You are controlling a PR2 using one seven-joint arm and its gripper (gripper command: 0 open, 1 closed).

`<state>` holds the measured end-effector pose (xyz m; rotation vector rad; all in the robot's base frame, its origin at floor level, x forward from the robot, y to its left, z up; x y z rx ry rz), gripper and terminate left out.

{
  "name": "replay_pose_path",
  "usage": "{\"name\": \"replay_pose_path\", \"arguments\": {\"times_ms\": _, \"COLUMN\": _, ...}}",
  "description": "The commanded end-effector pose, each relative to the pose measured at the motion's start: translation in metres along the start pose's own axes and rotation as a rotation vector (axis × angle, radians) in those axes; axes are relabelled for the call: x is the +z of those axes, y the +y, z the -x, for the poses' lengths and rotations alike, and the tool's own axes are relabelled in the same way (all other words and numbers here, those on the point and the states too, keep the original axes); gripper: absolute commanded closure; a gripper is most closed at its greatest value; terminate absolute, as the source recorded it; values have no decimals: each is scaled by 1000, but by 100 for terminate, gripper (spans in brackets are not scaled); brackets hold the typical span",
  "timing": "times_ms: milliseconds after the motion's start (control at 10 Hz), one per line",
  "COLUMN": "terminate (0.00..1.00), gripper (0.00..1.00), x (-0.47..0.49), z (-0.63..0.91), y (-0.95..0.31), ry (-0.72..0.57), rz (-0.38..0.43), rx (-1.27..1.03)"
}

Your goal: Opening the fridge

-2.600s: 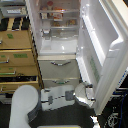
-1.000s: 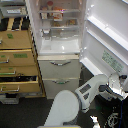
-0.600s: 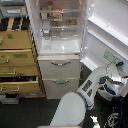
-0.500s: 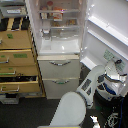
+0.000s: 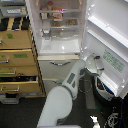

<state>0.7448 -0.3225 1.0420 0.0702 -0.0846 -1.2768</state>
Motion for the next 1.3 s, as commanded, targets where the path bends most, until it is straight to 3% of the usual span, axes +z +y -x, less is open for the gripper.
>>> {"name": "replay_pose_path", "arguments": {"times_ms": 100, "terminate": 0, "gripper": 0, "x": -101, "z": 451, "y": 171, "ry": 20, "rz": 106, "rx": 298}}
{"name": "replay_pose_path", "arguments": {"times_ms": 400, "terminate": 0, "gripper": 0, "x": -72, "z": 550, "y": 40, "ry": -12, "rz": 107, "rx": 305}}
{"name": "replay_pose_path", "arguments": {"times_ms": 700, "terminate": 0, "gripper": 0, "x": -3, "z": 691, "y": -137, "ry": -57, "rz": 107, "rx": 451}}
{"name": "replay_pose_path", "arguments": {"times_ms": 1200, "terminate": 0, "gripper": 0, "x": 38, "z": 778, "y": -240, "ry": -107, "rz": 124, "rx": 489}}
{"name": "replay_pose_path", "arguments": {"times_ms": 1300, "terminate": 100, "gripper": 0, "x": 22, "z": 792, "y": -251, "ry": -109, "rz": 119, "rx": 524}}
